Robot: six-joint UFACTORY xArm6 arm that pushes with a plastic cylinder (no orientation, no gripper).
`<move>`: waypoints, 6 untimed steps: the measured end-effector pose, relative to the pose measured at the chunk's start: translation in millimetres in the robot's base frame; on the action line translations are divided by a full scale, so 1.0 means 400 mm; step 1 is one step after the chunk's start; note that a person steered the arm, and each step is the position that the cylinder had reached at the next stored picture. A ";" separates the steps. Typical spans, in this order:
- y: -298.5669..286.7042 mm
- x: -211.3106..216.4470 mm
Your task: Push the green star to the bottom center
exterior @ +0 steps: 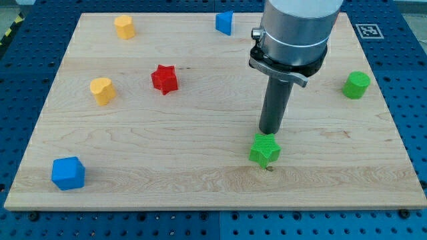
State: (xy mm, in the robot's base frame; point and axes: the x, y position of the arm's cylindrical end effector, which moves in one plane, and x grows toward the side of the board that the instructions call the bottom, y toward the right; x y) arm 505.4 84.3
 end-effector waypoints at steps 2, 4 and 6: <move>0.000 0.053; 0.000 0.103; 0.000 0.159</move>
